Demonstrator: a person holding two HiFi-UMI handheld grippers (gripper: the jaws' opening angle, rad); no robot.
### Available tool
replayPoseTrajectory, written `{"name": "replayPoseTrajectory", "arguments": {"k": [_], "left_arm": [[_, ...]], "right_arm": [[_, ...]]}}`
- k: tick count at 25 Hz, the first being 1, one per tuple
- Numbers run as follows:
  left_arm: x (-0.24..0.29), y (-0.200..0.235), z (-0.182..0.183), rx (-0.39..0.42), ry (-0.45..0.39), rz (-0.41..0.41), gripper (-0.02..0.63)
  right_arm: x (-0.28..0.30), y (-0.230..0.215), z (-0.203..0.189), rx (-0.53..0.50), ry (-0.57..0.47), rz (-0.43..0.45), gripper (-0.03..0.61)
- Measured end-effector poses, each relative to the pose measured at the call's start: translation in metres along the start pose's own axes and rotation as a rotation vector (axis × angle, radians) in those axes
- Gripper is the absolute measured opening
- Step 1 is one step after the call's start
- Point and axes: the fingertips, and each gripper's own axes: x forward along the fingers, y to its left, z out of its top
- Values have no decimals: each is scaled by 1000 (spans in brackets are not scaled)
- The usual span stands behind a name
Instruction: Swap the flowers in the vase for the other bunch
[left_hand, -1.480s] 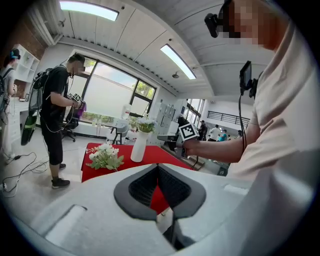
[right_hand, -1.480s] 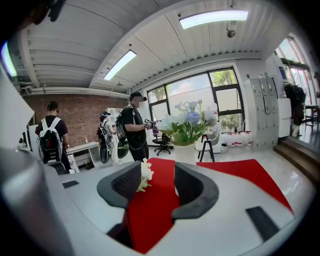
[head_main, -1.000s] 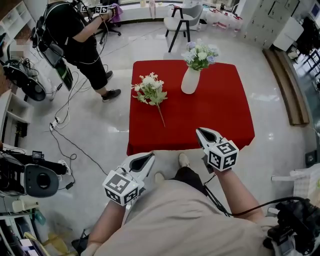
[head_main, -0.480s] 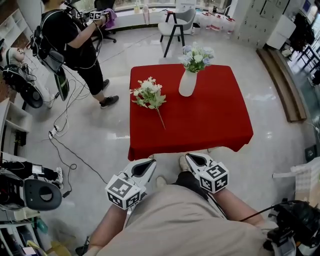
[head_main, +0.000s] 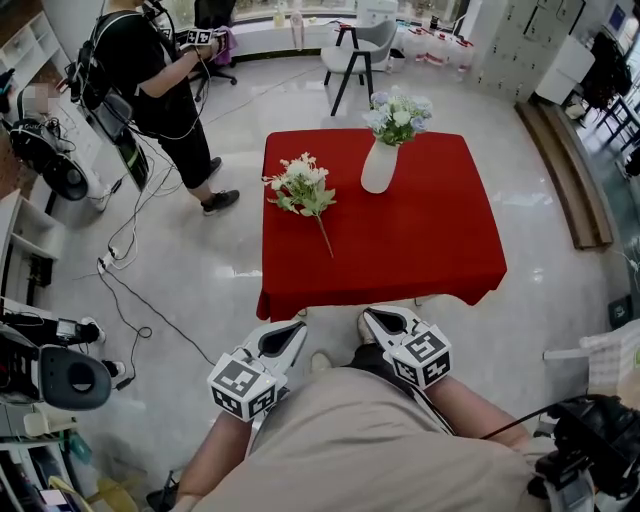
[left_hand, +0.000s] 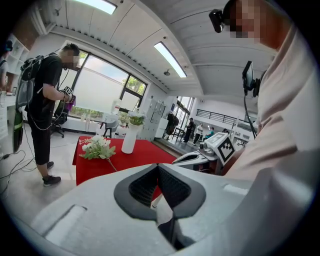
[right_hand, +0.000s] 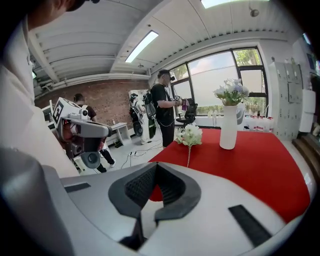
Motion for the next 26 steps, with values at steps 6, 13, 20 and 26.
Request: {"name": "replayPoseTrajectory", "arguments": {"k": [6,13,20,26], "left_arm": [[4,-10,-2,7,8,-24,8],[11,-12,2,21,12,-47,8],[11,-12,-1,14,12,-53,8],[7,-6,-7,0,18,-49,8]], "right_arm": [[-1,10,5,-21,-10,18,12],[-5,6,4,-17,-11,1,12],[-6,8,-2,-17,3,-3,12],[1,18,-4,-66,14,5,12]]}}
